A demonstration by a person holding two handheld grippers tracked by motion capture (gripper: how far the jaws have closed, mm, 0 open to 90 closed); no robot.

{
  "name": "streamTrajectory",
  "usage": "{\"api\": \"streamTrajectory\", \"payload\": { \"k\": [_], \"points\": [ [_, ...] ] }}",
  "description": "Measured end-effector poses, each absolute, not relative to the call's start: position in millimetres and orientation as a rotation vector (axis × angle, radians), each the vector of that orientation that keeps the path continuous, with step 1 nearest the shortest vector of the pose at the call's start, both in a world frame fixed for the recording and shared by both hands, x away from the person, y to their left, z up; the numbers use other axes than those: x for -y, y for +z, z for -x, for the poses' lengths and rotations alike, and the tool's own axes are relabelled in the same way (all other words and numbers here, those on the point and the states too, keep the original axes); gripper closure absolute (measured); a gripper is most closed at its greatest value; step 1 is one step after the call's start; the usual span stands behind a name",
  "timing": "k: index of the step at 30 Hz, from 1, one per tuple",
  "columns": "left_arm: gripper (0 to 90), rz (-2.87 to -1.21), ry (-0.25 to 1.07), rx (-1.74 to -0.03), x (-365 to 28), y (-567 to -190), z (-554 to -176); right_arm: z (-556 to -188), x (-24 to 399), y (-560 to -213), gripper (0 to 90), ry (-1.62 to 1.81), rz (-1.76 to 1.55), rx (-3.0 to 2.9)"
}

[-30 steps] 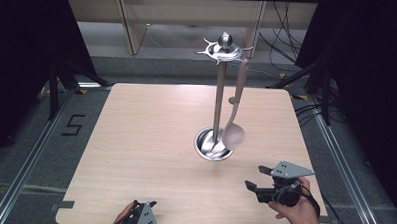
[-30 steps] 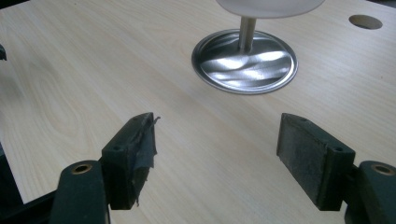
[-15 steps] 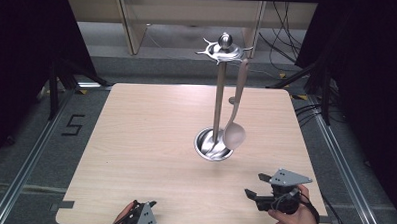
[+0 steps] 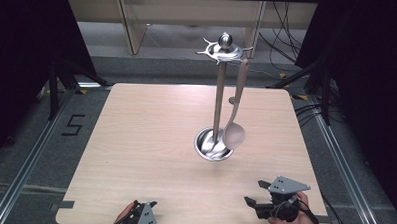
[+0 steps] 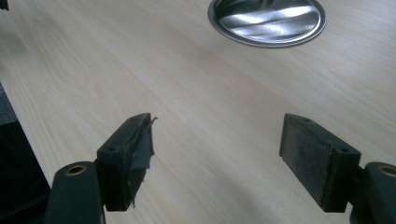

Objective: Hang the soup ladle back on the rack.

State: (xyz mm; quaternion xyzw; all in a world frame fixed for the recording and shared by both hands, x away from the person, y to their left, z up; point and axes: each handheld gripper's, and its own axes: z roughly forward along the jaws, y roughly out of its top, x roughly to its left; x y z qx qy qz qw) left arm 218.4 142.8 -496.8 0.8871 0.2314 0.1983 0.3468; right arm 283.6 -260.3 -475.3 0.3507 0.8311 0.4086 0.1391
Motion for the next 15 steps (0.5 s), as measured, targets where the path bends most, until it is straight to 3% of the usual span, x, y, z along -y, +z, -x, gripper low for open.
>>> {"api": "streamTrajectory", "payload": {
  "k": [15],
  "points": [
    [15.2, -2.308, 0.515, -0.601, -143.0, -497.0, -218.6, -276.0, 260.5, -482.4, 26.2, 1.17, -1.006, -2.438]
  ]
}}
